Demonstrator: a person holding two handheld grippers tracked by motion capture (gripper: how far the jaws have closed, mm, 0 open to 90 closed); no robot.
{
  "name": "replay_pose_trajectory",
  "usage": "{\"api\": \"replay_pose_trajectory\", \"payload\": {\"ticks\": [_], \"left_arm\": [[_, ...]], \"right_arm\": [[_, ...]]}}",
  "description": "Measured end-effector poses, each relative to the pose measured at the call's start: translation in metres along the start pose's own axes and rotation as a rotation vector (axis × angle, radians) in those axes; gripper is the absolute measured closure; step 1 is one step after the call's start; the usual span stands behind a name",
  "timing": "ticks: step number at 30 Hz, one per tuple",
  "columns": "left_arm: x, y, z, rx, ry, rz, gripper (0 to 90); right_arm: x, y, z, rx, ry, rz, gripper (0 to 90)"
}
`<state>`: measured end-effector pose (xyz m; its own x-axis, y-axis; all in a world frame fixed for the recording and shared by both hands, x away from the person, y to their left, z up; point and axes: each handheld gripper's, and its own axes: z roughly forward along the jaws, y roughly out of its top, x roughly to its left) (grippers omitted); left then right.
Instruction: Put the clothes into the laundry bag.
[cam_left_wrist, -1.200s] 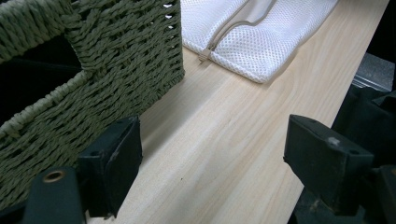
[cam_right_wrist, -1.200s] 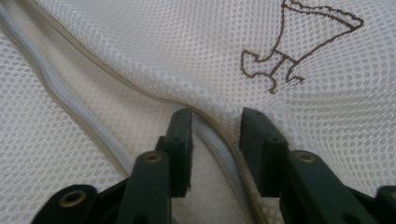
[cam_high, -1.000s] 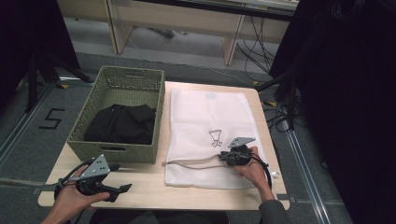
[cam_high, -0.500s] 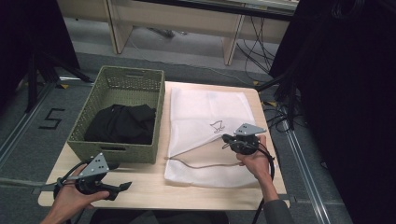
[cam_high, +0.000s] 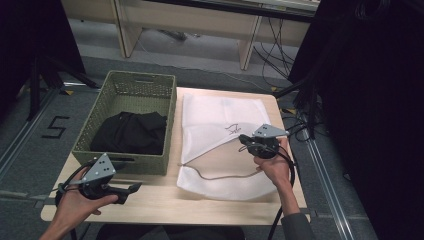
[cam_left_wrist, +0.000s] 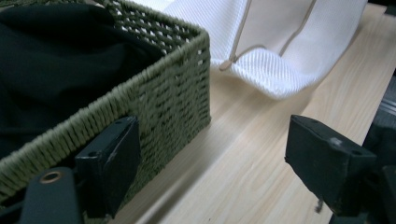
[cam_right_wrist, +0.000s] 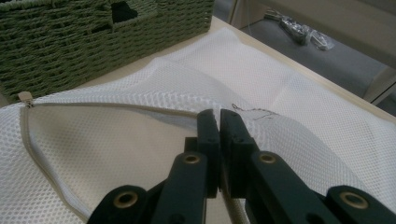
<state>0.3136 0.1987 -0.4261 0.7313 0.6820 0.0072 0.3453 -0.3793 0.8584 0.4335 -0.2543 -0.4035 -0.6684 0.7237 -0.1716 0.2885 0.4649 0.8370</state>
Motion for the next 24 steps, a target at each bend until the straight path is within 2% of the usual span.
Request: {"api": "replay_pose_trajectory", "payload": {"ticks": [4,6,11,15,17,18,19,20,21,22,24], "left_arm": [[0.004,0.019,-0.003,-0.001,0.021,0.015,18.2],[0.010,0.029,-0.004,-0.011,0.028,0.006,18.3],[0.040,0.058,0.001,0.002,0.086,-0.012,17.2],[0.068,0.077,0.011,0.058,0.135,0.009,17.0],[0.082,0.084,0.021,0.057,0.161,-0.024,18.8],[0.087,0.085,0.023,0.069,0.165,-0.020,18.4],[0.092,0.087,0.030,0.060,0.165,-0.037,17.8],[0.099,0.089,0.036,0.082,0.172,-0.050,17.7],[0.104,0.089,0.040,0.088,0.169,-0.057,17.5],[0.109,0.090,0.047,0.087,0.165,-0.080,17.3],[0.120,0.092,0.058,0.130,0.168,-0.109,17.3]], "right_arm": [[0.000,-0.001,0.000,-0.001,0.002,0.001,88.0],[0.001,-0.001,0.002,0.007,0.016,0.010,88.0],[0.002,-0.001,0.002,0.020,0.025,0.009,88.0],[0.001,-0.001,0.002,0.021,0.021,-0.007,88.0],[0.001,-0.001,0.002,0.024,0.015,-0.008,88.0],[0.002,-0.001,0.002,0.022,0.017,-0.001,88.0],[0.002,-0.001,0.003,0.019,0.015,-0.002,88.0],[0.002,-0.001,0.003,0.024,0.017,-0.001,87.9],[0.002,-0.001,0.003,0.018,0.009,-0.011,88.0],[0.002,-0.001,0.003,0.018,0.010,-0.010,88.0],[0.002,-0.002,0.003,0.017,0.010,-0.011,88.0]]}}
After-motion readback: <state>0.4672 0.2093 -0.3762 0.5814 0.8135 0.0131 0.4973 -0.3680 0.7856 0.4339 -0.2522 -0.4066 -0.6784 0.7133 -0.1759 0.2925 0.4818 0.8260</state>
